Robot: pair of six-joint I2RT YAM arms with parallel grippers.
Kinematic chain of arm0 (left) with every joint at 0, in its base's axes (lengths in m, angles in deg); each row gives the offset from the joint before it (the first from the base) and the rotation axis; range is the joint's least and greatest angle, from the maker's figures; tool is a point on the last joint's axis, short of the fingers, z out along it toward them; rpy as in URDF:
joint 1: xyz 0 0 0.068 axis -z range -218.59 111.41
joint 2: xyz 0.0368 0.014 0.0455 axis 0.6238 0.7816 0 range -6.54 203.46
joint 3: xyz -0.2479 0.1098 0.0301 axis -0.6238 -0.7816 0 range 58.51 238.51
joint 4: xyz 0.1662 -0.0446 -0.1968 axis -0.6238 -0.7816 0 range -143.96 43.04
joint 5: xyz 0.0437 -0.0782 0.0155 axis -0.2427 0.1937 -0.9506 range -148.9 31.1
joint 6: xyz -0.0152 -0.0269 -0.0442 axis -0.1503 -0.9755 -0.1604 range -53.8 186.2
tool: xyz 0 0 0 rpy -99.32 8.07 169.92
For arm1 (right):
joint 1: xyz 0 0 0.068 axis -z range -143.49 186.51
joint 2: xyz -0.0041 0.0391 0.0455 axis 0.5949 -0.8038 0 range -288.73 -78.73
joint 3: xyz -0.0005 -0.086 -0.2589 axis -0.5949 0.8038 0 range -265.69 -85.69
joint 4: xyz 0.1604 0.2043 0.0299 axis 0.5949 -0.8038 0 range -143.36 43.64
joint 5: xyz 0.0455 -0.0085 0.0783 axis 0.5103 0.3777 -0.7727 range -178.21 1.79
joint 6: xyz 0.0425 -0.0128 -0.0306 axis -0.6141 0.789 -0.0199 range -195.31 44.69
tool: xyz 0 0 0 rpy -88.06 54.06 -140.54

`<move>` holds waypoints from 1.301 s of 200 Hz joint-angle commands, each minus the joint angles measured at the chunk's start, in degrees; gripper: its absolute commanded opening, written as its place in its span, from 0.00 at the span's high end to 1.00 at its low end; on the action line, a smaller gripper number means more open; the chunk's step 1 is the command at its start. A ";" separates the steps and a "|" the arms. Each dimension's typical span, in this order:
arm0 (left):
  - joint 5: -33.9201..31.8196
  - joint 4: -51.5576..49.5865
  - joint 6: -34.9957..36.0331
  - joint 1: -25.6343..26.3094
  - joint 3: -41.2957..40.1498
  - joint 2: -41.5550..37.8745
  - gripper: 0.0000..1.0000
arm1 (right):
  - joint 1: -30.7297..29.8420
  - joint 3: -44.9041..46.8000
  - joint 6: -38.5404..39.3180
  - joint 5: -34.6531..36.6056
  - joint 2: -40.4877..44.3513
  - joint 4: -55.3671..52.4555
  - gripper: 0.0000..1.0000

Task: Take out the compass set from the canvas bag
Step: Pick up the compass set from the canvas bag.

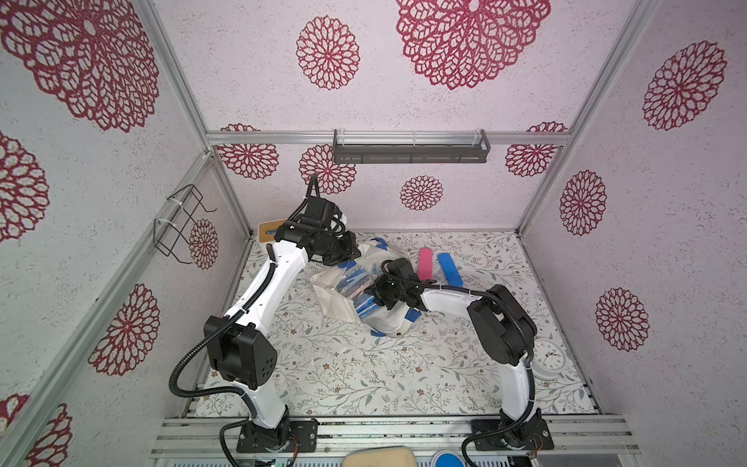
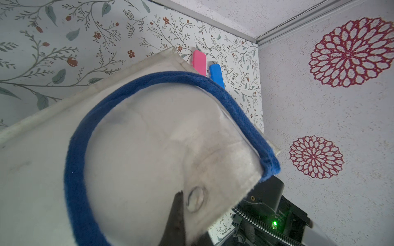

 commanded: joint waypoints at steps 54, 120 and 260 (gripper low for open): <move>-3.87 -2.50 -4.50 -4.08 5.89 2.70 1.00 | 1.60 -3.63 6.03 -2.48 9.13 -1.62 0.80; -6.19 -5.30 -6.25 -5.93 7.84 0.89 1.00 | 3.27 -19.94 23.40 -7.37 7.04 -17.06 0.80; -3.21 -4.02 -6.27 -8.55 2.90 1.65 1.00 | 18.79 -12.91 28.04 -27.32 20.28 -7.50 0.80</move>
